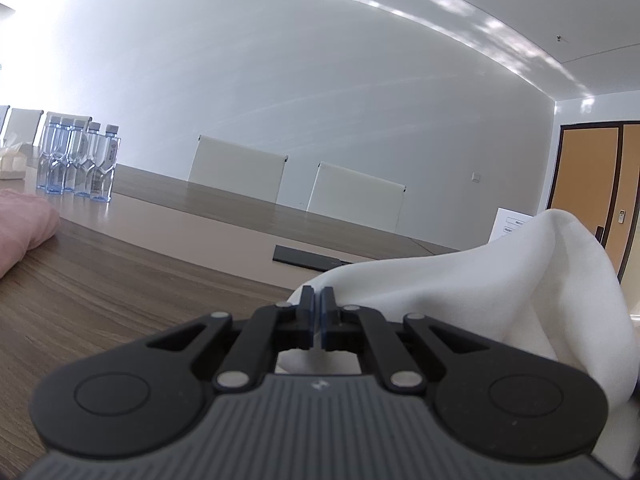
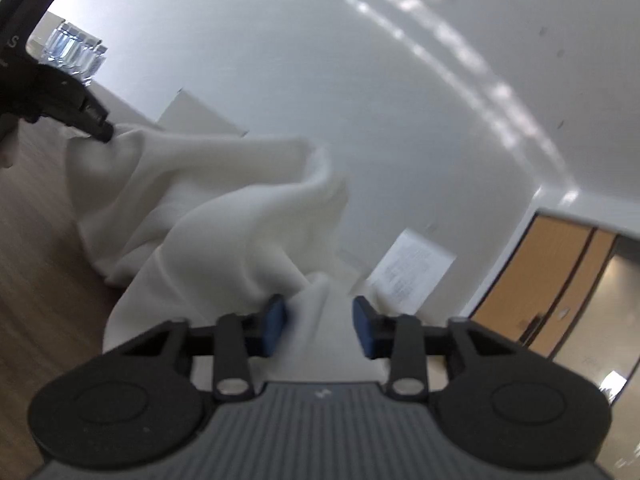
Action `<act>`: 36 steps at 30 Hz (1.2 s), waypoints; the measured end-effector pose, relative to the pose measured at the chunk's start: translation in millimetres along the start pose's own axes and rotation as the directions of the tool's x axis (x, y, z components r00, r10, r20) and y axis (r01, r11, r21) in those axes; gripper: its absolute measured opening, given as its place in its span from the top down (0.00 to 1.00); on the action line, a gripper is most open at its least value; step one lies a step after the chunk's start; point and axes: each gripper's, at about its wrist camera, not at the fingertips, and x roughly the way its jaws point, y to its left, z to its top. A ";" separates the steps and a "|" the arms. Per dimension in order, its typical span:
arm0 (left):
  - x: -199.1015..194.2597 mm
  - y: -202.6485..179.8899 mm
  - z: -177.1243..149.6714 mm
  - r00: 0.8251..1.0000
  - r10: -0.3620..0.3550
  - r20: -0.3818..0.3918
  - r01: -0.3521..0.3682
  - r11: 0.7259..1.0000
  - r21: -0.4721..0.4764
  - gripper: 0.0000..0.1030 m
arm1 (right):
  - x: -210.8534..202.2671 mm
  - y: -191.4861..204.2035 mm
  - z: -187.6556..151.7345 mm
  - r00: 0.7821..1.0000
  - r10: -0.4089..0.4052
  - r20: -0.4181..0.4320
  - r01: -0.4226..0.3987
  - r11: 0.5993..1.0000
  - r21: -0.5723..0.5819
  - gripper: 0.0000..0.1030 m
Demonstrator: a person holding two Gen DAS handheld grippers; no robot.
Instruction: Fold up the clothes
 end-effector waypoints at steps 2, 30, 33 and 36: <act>0.0 -0.5 0.4 1.000 -0.022 -0.009 0.022 1.000 0.002 0.99 | 7.3 -13.1 11.1 0.999 -0.035 0.031 0.034 0.998 0.044 0.91; 11.9 -4.2 -8.7 0.980 -0.173 -0.096 0.177 0.984 0.036 0.32 | 142.2 -8.6 -34.9 0.952 0.071 -0.297 0.050 0.923 0.381 0.91; 11.8 -2.9 -8.6 0.980 -0.178 -0.084 0.180 0.983 0.017 0.29 | 132.8 -7.2 -36.0 0.949 0.083 -0.304 0.045 0.919 0.393 0.91; 9.2 -2.3 -8.1 0.978 -0.198 -0.072 0.198 0.980 0.002 0.29 | 127.2 -8.0 -37.0 0.946 0.092 -0.311 0.044 0.913 0.405 0.91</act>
